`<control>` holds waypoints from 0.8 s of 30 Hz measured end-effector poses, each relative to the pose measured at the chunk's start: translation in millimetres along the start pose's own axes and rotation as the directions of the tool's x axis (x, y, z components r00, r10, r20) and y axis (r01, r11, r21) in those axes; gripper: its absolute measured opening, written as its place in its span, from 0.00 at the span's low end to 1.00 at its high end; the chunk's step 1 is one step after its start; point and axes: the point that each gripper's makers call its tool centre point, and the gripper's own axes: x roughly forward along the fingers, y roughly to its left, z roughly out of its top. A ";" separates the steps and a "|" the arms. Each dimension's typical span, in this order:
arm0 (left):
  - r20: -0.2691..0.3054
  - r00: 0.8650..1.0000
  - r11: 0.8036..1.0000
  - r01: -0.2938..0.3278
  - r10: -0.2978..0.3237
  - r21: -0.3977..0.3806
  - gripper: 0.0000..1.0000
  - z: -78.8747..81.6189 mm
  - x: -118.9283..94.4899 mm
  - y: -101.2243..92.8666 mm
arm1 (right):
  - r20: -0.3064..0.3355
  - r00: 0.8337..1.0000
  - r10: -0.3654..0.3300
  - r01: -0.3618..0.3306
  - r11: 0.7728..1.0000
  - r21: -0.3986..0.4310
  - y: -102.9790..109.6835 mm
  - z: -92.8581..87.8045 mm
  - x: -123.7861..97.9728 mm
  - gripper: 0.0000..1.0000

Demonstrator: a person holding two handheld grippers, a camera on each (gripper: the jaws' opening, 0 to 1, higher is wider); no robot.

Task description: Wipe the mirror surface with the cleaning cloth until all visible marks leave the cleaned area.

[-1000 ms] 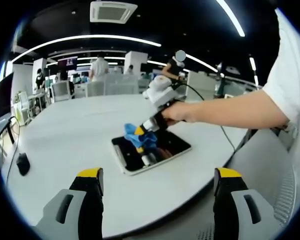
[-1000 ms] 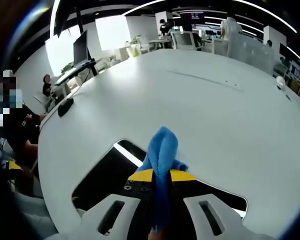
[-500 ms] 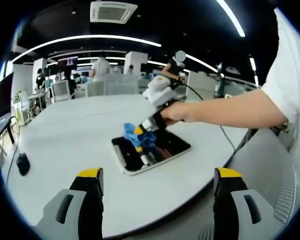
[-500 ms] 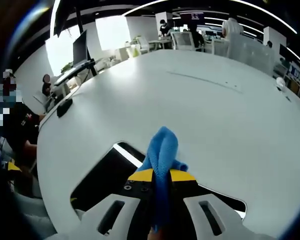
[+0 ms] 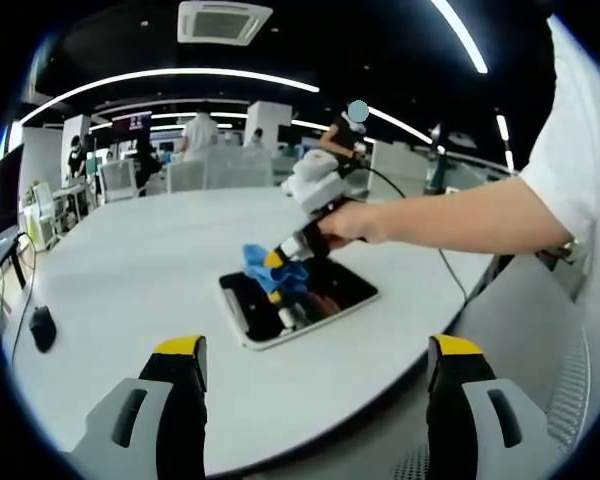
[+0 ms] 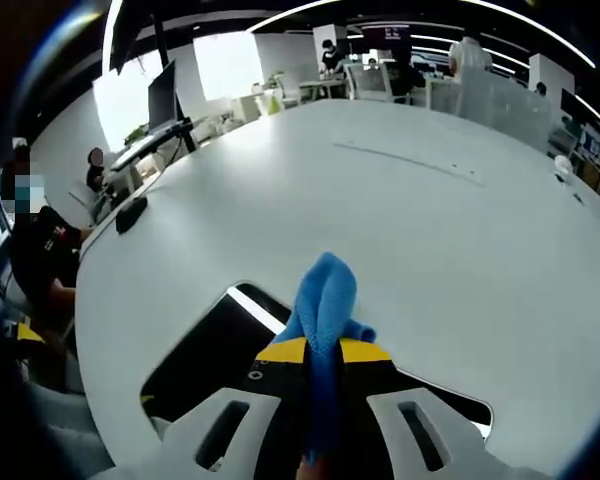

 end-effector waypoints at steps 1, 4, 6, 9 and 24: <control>-0.001 1.000 1.000 0.001 -0.001 0.001 0.92 0.0 0.1 -0.1 | -0.001 1.000 -0.002 0.002 1.000 -0.002 -1.3 -0.2 0.3 0.05; -0.008 1.000 1.000 0.005 -0.005 0.000 0.91 -1.1 0.3 -0.8 | -0.006 1.000 -0.012 0.012 1.000 0.009 -8.2 -3.6 -4.1 0.05; -0.008 1.000 1.000 0.004 -0.004 0.001 0.91 -1.1 0.1 -0.7 | -0.007 1.000 -0.019 0.019 1.000 0.019 -14.2 -6.8 -7.6 0.05; -0.010 1.000 1.000 0.005 -0.005 0.001 0.91 -1.3 0.1 -0.7 | -0.004 1.000 -0.024 0.025 0.999 0.032 -18.2 -10.6 -13.0 0.05; -0.014 1.000 1.000 0.004 -0.004 0.005 0.93 -1.8 -1.0 0.6 | -0.005 0.998 -0.058 0.058 0.997 0.058 -38.6 -18.6 -22.8 0.05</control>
